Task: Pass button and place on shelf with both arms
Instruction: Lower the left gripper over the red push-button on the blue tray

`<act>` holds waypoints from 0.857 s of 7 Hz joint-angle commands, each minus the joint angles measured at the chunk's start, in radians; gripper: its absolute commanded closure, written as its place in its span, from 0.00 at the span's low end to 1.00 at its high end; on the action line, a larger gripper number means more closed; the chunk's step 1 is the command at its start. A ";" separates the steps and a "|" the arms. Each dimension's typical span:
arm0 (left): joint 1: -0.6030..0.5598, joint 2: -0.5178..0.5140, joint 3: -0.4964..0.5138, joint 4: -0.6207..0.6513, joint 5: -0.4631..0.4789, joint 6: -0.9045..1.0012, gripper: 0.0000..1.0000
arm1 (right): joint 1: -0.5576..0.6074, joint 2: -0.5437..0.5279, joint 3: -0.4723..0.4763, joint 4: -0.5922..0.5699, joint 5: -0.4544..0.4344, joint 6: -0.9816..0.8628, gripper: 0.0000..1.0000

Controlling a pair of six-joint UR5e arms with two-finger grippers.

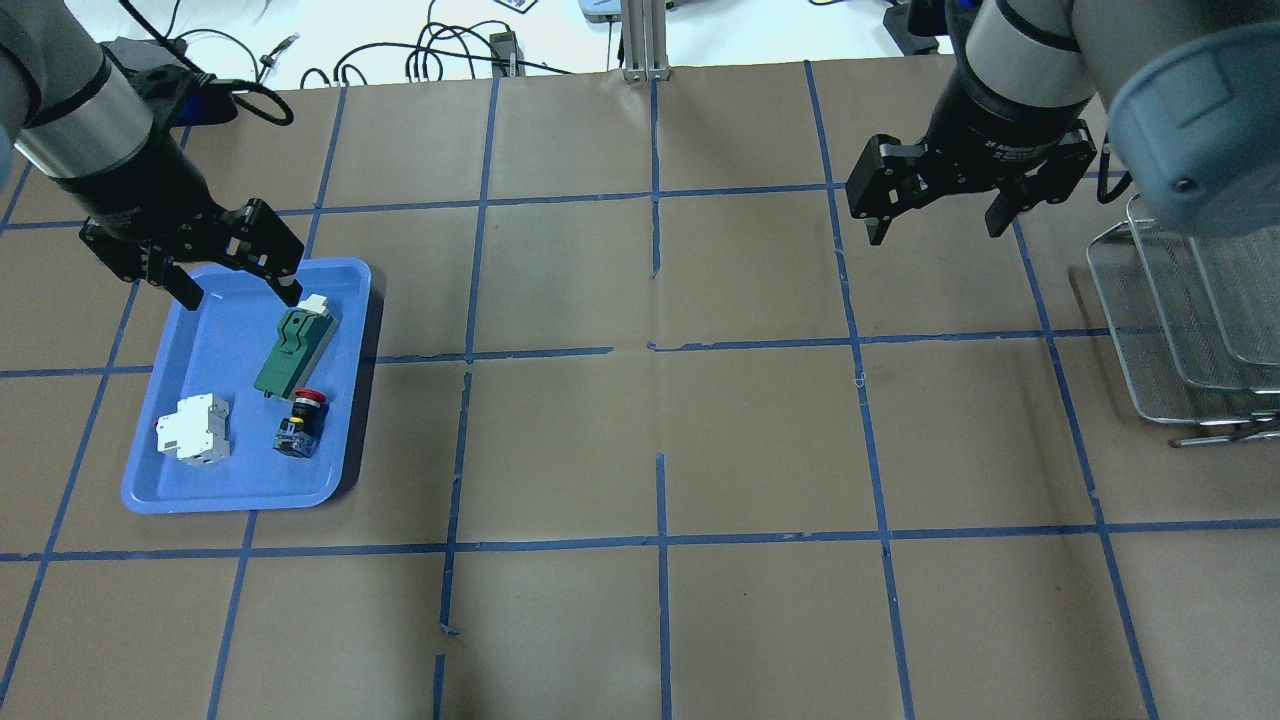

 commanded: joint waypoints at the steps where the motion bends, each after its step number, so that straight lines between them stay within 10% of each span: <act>1: 0.088 -0.093 -0.194 0.315 -0.002 0.170 0.00 | 0.000 0.000 0.000 0.000 -0.001 0.000 0.00; 3: 0.109 -0.148 -0.323 0.541 -0.004 0.182 0.00 | 0.000 0.000 0.000 0.000 -0.001 0.000 0.00; 6: 0.110 -0.168 -0.382 0.550 -0.001 0.241 0.00 | 0.000 0.000 0.000 0.000 -0.001 0.000 0.00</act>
